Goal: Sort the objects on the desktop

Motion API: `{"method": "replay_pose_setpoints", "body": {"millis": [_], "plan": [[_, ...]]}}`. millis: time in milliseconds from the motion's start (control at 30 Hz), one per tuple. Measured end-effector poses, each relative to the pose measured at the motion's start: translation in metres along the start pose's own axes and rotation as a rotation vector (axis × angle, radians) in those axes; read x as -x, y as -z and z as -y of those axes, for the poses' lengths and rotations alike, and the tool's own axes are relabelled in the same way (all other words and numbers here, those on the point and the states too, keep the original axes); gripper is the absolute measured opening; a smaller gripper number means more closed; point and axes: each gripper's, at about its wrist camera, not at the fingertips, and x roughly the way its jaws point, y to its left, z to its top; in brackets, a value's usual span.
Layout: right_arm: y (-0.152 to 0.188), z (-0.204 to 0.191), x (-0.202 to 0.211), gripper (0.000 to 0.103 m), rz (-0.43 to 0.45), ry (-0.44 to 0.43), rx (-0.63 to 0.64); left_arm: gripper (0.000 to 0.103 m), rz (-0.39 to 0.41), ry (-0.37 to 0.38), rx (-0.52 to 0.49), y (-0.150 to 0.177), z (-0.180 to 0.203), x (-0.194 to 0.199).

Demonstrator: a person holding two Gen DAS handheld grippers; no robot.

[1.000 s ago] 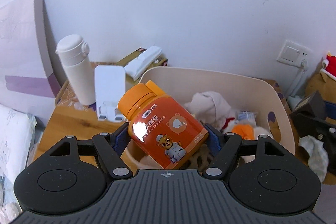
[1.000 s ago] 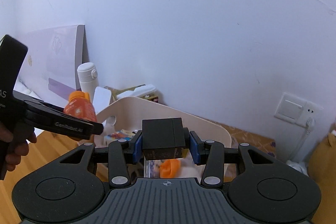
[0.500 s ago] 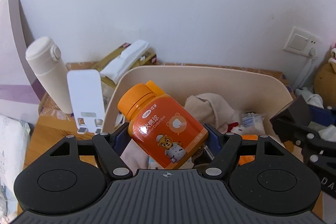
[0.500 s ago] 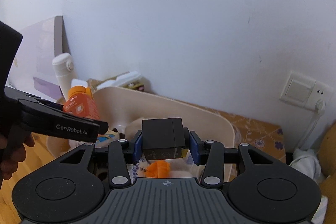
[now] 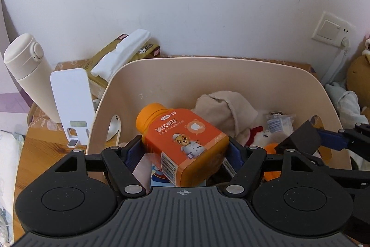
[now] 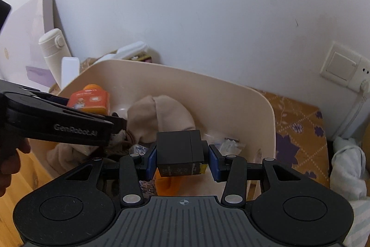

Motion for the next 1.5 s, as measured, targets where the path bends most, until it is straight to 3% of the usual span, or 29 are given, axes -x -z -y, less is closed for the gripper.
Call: {"method": "replay_pose_setpoints", "body": {"millis": [233, 333, 667, 1167, 1500], "plan": [[0.001, 0.0, 0.003, 0.053, 0.005, 0.01, -0.018, 0.076, -0.017, 0.033, 0.021, -0.001, -0.008, 0.003], [0.001, -0.001, 0.007, 0.066, 0.008, 0.014, -0.028, 0.078, -0.023, 0.044, 0.021, -0.001, -0.01, 0.005], [0.0, -0.001, 0.033, 0.086, -0.009, 0.027, -0.096, 0.082, 0.035, 0.02, -0.024, 0.001, -0.008, 0.031], [0.008, -0.015, 0.099, 0.089, -0.063, 0.003, -0.236, 0.082, 0.038, 0.053, -0.023, 0.022, -0.018, 0.096], [0.019, -0.036, 0.15, 0.089, -0.021, 0.021, -0.232, 0.083, 0.063, 0.066, -0.021, 0.048, -0.03, 0.147]]}}
